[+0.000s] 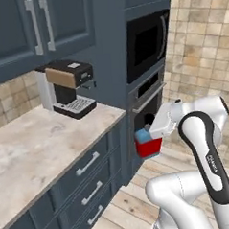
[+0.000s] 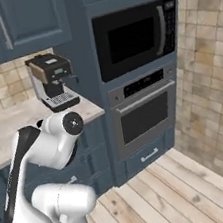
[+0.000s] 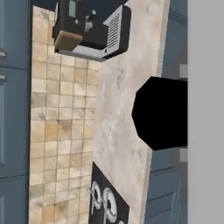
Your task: Move the drinks to the dining counter.
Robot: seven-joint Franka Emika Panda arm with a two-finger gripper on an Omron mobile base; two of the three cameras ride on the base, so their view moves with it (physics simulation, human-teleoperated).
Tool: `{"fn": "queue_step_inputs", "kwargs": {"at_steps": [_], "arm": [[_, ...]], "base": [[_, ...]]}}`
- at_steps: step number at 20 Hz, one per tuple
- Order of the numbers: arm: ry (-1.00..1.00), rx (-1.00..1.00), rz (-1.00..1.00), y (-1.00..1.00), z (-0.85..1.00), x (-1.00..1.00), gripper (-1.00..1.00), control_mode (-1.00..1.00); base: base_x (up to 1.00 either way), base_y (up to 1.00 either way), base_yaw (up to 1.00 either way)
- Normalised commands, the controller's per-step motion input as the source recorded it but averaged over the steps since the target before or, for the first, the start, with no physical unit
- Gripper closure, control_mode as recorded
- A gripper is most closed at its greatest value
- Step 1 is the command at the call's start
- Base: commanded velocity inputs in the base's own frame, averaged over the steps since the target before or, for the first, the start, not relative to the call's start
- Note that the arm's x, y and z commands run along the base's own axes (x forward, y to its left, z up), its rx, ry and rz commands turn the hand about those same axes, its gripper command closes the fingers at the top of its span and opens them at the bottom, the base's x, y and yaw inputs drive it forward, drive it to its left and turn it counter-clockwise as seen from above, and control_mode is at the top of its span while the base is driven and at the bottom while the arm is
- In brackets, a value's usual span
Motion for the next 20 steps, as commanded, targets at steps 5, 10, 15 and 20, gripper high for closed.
{"fn": "queue_step_inputs", "kwargs": {"at_steps": [5, 10, 15, 20], "arm": [[0.0, 0.0, 0.0, 0.0, 0.0, 0.0, 1.0, 1.0], [0.0, 0.0, 0.0, 0.0, 0.0, 0.0, 1.0, 1.0], [0.0, 0.0, 0.0, 0.0, 0.0, 0.0, 1.0, 1.0], [0.0, 0.0, 0.0, 0.0, 0.0, 0.0, 1.0, 1.0]], "base": [[0.0, -0.24, -0.9], [0.0, -0.24, -0.9], [0.0, -0.22, -0.9], [0.0, -0.17, -0.92]]}}
